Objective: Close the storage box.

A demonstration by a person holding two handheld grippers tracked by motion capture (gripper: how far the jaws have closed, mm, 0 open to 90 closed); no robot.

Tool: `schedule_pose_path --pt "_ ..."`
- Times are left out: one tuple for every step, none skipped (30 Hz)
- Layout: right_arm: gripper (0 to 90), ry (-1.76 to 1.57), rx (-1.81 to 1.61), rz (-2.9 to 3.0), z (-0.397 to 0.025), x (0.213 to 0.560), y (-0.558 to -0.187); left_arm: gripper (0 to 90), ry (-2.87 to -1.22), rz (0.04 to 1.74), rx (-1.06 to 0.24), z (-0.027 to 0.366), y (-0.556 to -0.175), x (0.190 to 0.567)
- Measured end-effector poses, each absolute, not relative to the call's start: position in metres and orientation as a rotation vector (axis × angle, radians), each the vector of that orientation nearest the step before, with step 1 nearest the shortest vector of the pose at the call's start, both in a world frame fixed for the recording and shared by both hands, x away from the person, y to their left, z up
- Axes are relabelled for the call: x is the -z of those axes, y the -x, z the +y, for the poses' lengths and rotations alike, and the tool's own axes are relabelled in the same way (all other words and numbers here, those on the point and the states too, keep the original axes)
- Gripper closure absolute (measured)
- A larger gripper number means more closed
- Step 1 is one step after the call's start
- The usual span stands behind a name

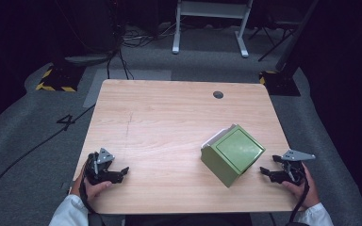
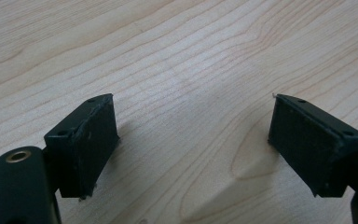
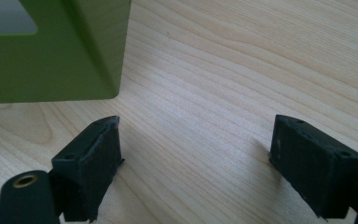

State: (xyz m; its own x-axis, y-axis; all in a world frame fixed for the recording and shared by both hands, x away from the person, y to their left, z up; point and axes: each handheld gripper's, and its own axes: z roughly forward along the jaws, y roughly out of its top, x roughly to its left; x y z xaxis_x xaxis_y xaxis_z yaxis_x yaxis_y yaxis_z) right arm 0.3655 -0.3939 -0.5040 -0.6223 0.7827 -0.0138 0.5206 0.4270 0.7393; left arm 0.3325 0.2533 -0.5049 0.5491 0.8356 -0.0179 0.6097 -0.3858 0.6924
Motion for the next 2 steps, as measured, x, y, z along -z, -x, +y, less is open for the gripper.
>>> schedule_pose_path --pt "16.2 -1.115 -1.02 2.33 -0.3939 0.504 -0.3655 15.6 -2.129 1.159 -0.444 0.2533 -0.3325 0.5049" --pt "16.2 -1.115 -1.019 2.329 -0.3938 0.5039 -0.3655 15.6 -2.129 1.159 -0.444 0.2533 -0.3325 0.5049"
